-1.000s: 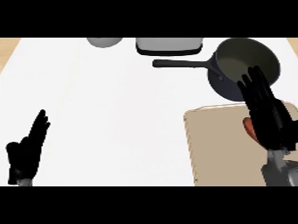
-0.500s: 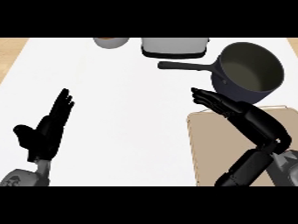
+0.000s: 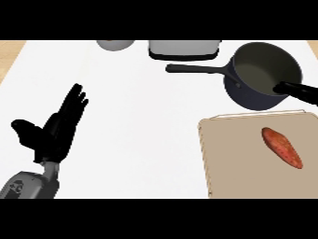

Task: Pick the sweet potato from the tray and place it in the pot

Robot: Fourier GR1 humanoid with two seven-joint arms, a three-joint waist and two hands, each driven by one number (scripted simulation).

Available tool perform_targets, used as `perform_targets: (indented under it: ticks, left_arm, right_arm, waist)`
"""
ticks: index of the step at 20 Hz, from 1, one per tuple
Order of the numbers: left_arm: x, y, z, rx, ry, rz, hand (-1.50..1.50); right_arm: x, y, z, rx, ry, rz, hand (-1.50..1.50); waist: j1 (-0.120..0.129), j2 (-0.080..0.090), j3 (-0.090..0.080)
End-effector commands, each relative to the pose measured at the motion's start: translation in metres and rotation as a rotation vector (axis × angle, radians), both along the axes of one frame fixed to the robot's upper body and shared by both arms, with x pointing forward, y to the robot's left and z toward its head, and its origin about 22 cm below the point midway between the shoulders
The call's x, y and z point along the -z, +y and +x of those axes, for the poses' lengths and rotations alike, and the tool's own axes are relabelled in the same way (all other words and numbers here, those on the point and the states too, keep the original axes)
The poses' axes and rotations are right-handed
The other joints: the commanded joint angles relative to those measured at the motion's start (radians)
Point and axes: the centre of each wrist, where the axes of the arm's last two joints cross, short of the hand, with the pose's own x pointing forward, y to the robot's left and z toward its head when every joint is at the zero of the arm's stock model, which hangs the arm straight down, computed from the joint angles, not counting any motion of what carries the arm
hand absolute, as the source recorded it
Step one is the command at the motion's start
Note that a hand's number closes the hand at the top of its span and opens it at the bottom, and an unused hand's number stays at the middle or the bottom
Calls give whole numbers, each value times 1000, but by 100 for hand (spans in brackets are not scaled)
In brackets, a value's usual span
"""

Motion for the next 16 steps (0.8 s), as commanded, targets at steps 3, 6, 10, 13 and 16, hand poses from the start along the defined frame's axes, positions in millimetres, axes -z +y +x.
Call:
perform_targets:
  ticks: [3,6,10,13,16]
  left_arm:
    - [-11,-20,4,15,-1,-12,0]
    - [-18,-9,-2,25,-7,7,0]
    - [-25,-6,5,31,19,13,0]
    - [-24,-15,2,28,17,-1,0]
    - [-41,-22,5,42,18,20,0]
  right_arm:
    - [-69,-47,-1,-114,-125,-216,-150]
    - [-73,-39,-3,-123,-155,-359,-150]
    - [-83,-44,-9,-131,-156,-531,-150]
    - [-56,-44,-11,-142,-154,-608,-150]
    - [-54,-52,-11,-144,-146,-700,-150]
  waist:
    - [7,4,-2]
    - [39,3,-3]
    - [29,5,-5]
    - [32,5,-6]
    - [29,2,-7]
